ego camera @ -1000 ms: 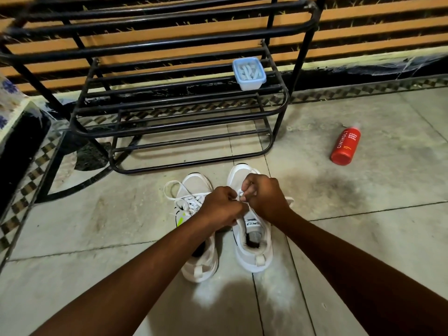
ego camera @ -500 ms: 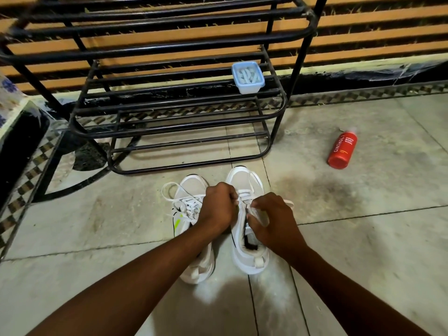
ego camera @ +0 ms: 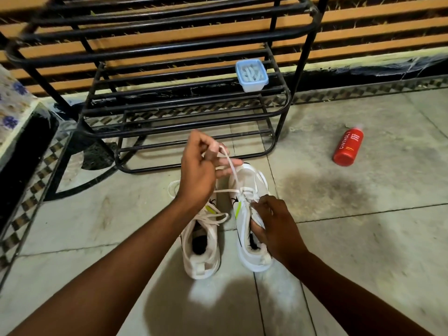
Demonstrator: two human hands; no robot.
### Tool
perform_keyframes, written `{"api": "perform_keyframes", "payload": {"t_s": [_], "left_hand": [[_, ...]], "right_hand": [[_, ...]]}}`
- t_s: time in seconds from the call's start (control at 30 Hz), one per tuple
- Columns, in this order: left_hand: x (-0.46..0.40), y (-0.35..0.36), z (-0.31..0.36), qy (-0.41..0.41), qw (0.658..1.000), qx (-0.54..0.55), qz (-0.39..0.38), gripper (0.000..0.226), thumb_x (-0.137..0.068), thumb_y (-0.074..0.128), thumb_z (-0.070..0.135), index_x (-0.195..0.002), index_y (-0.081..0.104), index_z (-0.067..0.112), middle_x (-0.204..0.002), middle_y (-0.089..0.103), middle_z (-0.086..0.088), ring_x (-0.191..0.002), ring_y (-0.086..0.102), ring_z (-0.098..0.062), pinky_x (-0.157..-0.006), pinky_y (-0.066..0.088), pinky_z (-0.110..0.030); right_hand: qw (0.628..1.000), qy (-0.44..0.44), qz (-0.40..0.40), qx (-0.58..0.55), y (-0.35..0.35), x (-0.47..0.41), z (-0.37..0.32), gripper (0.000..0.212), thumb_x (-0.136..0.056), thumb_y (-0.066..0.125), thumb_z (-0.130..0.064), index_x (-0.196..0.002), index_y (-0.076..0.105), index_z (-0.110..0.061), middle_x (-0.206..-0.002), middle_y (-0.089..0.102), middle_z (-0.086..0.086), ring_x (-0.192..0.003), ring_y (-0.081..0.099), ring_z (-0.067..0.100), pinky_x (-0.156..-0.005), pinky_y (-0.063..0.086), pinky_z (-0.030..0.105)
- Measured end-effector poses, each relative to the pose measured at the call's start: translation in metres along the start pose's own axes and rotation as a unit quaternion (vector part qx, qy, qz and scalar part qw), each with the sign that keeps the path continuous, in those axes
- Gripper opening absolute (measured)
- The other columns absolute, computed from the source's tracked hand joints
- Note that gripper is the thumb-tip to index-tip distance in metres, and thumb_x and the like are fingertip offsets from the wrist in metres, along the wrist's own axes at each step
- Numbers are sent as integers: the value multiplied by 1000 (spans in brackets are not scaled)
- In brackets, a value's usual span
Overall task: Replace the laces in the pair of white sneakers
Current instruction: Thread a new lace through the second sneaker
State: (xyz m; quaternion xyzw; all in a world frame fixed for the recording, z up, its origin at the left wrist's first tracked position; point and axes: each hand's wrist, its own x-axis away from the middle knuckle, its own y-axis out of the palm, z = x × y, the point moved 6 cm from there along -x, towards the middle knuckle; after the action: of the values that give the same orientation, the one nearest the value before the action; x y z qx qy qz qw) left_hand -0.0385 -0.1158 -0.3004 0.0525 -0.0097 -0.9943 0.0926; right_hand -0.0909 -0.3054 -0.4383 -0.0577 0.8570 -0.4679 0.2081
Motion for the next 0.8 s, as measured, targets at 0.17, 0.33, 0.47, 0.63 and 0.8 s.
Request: {"api": "perform_keyframes", "payload": {"t_s": [0.17, 0.33, 0.47, 0.63, 0.8], "left_hand": [[-8, 2, -2, 107, 982, -136, -72, 20, -108, 46, 7, -92, 50, 18, -78, 54, 6, -66, 48, -12, -59, 40, -34], [4, 23, -52, 231, 712, -596, -291, 24, -98, 61, 46, -110, 67, 26, -109, 57, 4, -103, 50, -21, -75, 40, -35], [6, 35, -57, 276, 643, -657, -279, 11, -85, 74, 28, -95, 70, 27, -111, 56, 4, -106, 46, -24, -77, 29, -38], [-8, 21, -46, 112, 899, -378, -192, 22, -90, 53, 3, -93, 50, 25, -89, 66, 8, -96, 68, -28, -93, 48, -51], [-24, 6, -24, -32, 999, 17, -40, 22, -112, 40, 21, -91, 44, 17, -70, 51, -3, -50, 42, -12, -49, 36, -29]], "right_hand": [[999, 4, -14, 47, 1, -2, -2, 47, -80, 56, -42, -117, 63, -14, -112, 54, 6, -95, 56, 32, -64, 53, 44], [996, 7, -26, 86, 0, 0, -4, 50, -81, 54, -45, -121, 62, -17, -130, 55, 4, -117, 53, 32, -76, 51, 42], [995, 12, -28, 99, -1, -1, -5, 51, -82, 53, -48, -122, 64, -19, -129, 60, 2, -115, 60, 29, -78, 49, 41], [994, 22, -42, 96, -5, -3, -4, 49, -81, 51, -48, -119, 66, -20, -118, 63, -1, -102, 63, 28, -73, 50, 40], [993, 54, -64, 89, -1, -5, -4, 45, -82, 49, -50, -113, 65, -23, -112, 59, -6, -101, 57, 25, -73, 47, 38]]}}
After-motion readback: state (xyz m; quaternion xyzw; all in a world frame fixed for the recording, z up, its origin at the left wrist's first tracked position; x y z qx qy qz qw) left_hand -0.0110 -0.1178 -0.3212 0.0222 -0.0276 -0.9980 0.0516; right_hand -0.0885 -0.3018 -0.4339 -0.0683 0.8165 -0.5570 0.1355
